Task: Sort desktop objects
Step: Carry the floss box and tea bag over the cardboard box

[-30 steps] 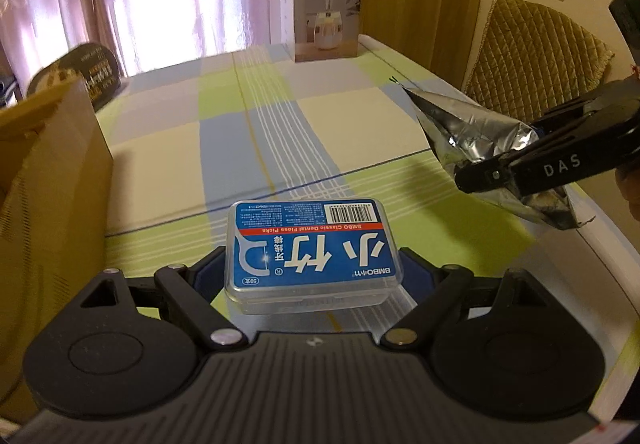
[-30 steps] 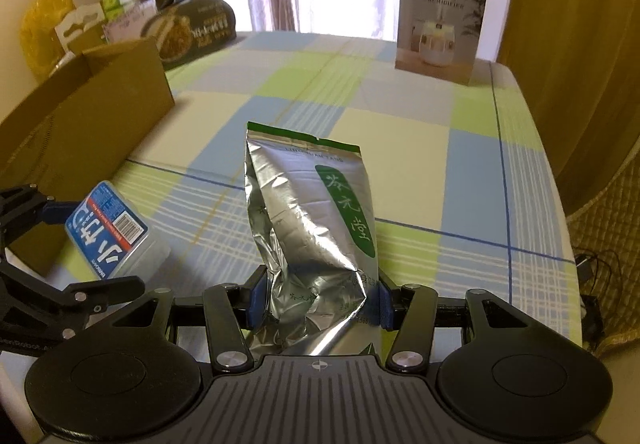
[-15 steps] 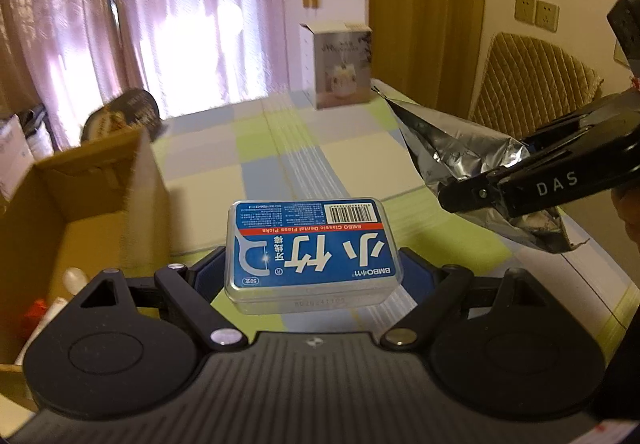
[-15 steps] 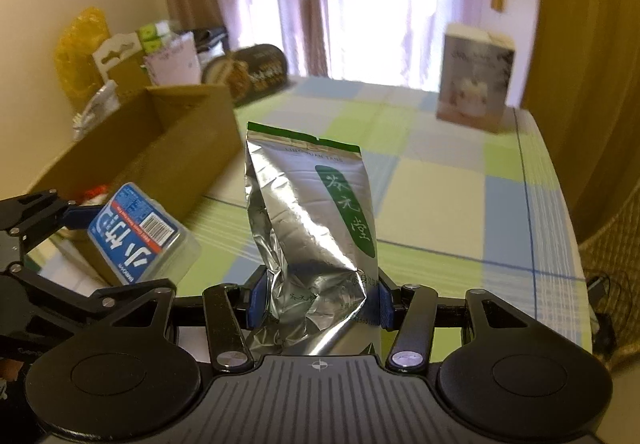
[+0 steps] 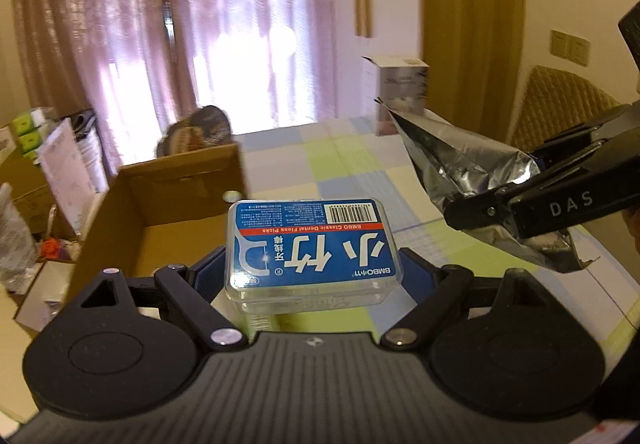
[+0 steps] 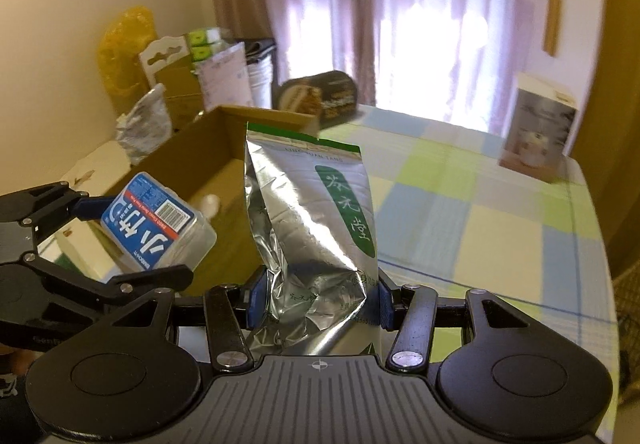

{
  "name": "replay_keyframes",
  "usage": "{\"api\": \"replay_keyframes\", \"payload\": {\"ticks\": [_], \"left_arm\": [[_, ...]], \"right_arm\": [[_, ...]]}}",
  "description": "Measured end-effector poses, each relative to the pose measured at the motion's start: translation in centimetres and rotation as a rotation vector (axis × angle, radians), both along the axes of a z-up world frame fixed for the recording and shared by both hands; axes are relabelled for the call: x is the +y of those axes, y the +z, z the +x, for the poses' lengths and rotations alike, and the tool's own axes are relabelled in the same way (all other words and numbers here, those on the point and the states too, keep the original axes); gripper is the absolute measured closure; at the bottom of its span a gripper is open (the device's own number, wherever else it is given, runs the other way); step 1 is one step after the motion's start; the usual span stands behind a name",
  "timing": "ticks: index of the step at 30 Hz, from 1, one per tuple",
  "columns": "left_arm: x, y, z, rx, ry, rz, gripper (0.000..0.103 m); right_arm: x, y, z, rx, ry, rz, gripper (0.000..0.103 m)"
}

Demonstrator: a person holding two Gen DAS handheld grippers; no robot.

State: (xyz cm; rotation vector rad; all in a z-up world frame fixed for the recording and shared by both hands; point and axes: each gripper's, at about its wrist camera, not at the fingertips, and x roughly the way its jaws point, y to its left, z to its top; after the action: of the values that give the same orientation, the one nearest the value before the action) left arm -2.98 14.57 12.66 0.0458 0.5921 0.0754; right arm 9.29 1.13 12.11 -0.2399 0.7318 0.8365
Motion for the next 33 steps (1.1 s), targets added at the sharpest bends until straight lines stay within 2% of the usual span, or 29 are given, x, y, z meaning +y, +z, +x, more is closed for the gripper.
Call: {"api": "replay_keyframes", "payload": {"ticks": [14, 33], "left_arm": [[9.2, 1.4, -0.6, -0.002, 0.123, 0.031, 0.017], [14.6, -1.4, 0.8, 0.026, 0.183, 0.003, 0.017]], "right_arm": [[10.4, 1.4, -0.4, 0.037, 0.078, 0.066, 0.054], [16.8, -1.2, 2.7, 0.16, 0.0, 0.137, 0.054]]}}
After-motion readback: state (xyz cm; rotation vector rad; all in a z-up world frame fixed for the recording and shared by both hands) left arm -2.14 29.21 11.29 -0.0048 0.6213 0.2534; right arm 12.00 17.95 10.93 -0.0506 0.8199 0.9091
